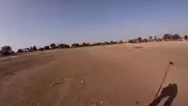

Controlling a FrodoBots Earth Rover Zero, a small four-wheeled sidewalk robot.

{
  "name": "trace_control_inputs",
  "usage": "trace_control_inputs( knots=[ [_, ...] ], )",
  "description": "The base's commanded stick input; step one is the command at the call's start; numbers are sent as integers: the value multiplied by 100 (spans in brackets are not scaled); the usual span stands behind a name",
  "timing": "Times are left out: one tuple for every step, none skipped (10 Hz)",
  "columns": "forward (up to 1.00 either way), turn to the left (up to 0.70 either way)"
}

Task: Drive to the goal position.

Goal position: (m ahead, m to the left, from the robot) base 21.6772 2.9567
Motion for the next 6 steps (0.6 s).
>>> trace_control_inputs(
  knots=[
    [100,0],
    [100,0],
    [100,0],
    [100,0],
    [100,0],
    [100,0]
  ],
)
